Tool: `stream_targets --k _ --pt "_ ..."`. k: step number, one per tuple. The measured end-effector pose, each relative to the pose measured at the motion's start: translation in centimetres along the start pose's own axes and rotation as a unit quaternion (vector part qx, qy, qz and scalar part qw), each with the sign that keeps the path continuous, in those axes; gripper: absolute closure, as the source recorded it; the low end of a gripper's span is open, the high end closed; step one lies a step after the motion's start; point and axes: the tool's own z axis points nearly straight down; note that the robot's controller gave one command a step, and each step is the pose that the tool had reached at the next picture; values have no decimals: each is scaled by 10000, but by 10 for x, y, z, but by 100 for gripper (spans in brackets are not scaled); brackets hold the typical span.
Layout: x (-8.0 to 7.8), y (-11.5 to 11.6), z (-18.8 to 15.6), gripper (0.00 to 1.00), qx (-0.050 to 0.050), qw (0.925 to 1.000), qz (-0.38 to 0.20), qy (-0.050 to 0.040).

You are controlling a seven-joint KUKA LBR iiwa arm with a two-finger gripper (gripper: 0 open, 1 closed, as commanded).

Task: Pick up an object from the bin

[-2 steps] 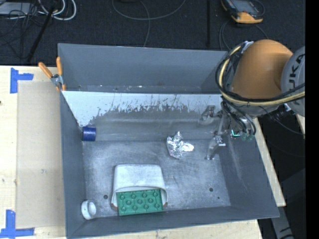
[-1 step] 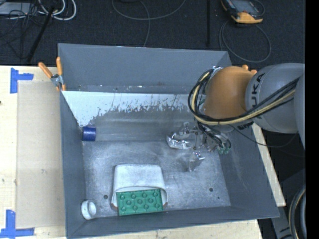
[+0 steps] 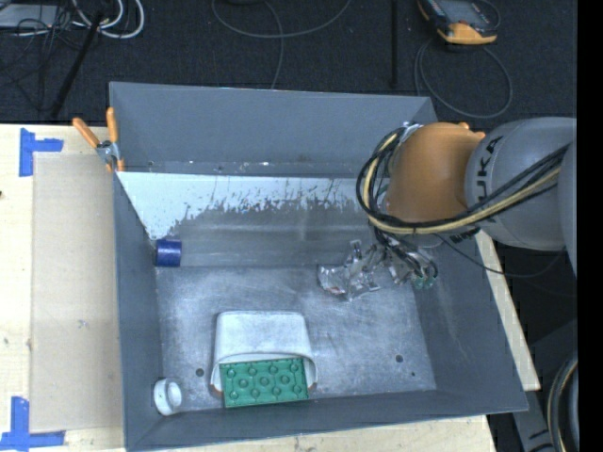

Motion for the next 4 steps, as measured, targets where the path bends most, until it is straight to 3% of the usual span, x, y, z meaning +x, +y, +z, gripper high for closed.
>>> stream_targets --k 1,2,3,4 --pt "-7 19 -82 100 7 10000 -20 -33" --pt "-18 17 -109 100 7 10000 -37 -16" --pt "-10 12 -162 100 12 9997 -256 -26" --pt "-9 12 -159 100 1 9997 -252 3"
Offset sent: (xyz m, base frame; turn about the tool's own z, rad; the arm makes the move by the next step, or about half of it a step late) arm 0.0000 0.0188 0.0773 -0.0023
